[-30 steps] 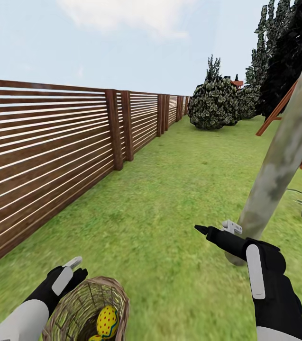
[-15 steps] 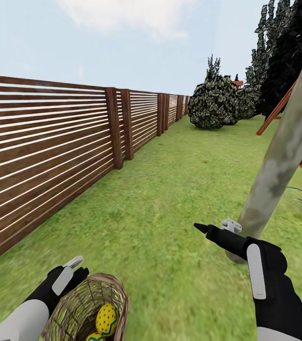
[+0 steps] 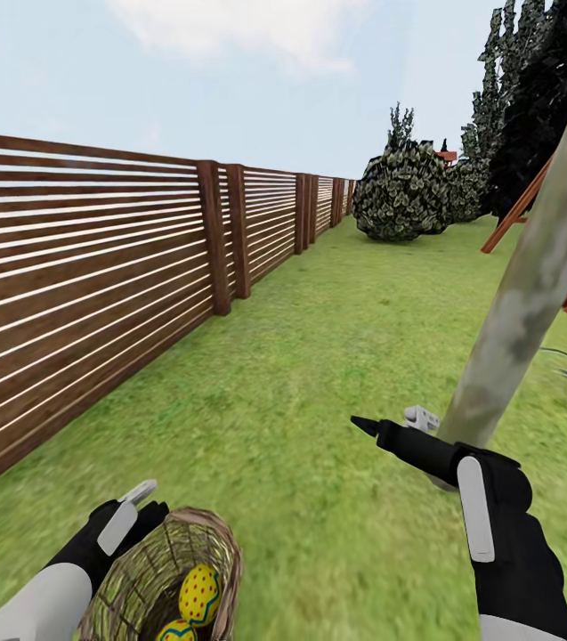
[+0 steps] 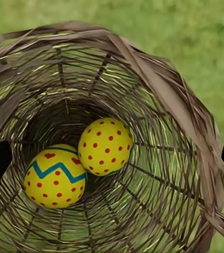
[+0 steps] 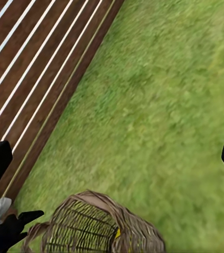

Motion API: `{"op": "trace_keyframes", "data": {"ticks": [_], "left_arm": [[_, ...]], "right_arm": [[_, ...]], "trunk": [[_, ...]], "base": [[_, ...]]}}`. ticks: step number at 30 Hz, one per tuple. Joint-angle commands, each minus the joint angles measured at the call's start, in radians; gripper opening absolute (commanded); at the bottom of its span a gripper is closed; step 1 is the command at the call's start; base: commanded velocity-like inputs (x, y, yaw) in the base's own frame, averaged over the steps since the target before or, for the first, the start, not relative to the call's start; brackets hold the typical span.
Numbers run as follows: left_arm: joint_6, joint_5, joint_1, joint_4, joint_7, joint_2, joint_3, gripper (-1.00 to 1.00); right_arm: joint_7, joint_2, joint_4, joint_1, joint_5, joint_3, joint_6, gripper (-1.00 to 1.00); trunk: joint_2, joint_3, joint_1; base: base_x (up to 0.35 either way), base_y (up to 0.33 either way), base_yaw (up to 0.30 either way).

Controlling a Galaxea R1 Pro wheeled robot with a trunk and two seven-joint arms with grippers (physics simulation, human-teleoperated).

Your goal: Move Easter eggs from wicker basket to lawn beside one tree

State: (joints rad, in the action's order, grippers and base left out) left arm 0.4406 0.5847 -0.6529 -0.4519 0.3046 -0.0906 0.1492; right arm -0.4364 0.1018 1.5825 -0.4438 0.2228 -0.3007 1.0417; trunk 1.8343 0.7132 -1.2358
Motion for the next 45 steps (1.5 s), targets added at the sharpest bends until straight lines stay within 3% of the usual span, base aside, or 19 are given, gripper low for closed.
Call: {"op": "trace_keyframes", "data": {"ticks": [1,25,45], "left_arm": [[0.004,0.011,0.000,-0.002,0.007,0.000,0.001,1.00],[-0.005,0.011,0.001,-0.011,0.005,0.002,0.000,1.00],[-0.055,0.006,0.001,-0.010,0.004,0.002,-0.002,1.00]], "right_arm": [[-0.006,0.001,0.001,-0.001,-0.002,-0.002,0.005,1.00],[-0.007,-0.001,0.000,-0.001,-0.003,-0.003,0.005,1.00],[-0.007,-0.001,0.001,-0.001,-0.002,-0.006,0.005,1.00]], "trunk": [[0.008,0.004,-0.004],[0.176,0.079,-0.096],[0.316,0.142,-0.173]], "base": [[0.000,0.000,0.000],[0.000,0.000,0.000],[0.000,0.000,0.000]]}}
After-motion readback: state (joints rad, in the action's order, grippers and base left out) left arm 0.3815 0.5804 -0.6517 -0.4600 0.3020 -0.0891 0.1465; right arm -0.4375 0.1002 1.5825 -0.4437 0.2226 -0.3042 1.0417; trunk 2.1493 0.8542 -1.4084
